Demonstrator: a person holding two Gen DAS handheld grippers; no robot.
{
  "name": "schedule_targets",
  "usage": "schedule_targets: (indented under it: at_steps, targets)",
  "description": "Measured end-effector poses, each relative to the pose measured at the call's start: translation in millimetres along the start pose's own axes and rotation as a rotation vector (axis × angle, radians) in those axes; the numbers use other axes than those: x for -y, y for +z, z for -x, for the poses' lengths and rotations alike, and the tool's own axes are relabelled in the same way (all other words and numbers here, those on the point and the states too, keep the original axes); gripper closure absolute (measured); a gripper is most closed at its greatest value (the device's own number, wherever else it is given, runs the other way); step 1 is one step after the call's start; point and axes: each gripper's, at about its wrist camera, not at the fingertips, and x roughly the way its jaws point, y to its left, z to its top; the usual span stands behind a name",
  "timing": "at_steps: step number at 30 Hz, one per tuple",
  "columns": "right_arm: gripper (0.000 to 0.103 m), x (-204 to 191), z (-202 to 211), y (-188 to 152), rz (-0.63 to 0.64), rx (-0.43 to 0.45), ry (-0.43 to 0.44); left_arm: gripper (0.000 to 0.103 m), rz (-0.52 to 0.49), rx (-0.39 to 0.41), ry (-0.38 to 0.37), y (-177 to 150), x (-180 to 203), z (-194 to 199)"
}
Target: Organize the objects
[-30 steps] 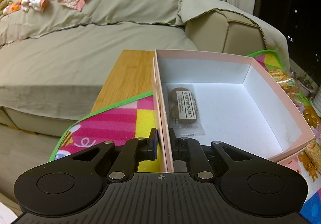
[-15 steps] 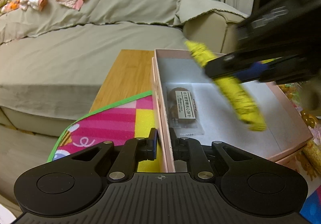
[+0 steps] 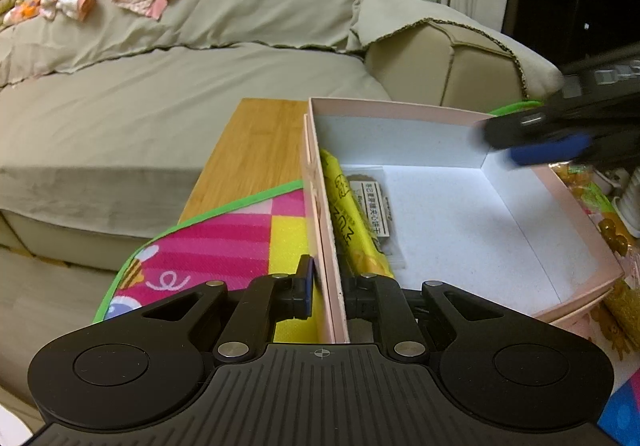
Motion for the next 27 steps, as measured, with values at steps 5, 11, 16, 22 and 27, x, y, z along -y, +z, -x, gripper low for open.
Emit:
schedule_targets:
  at_steps: [5, 11, 16, 22, 27]
  targets:
    - [0.061, 51, 51, 28, 0.008, 0.125, -0.171, 0.090, 0.001, 0.001, 0.001, -1, 0, 0]
    - [0.053, 119, 73, 61, -0.089, 0.153, -0.319, 0.090, -0.001, -0.001, 0.005, -1, 0, 1]
    - [0.051, 128, 45, 64, -0.069, 0.099, -0.353, 0.090, -0.003, -0.003, 0.009, -1, 1, 1]
    - [0.038, 124, -21, 96, -0.084, -0.015, -0.352, 0.090, 0.000, -0.001, 0.008, -1, 1, 3]
    - [0.038, 128, -89, 117, -0.091, -0.095, -0.442, 0.090, -0.004, -0.004, 0.005, -2, 1, 4]
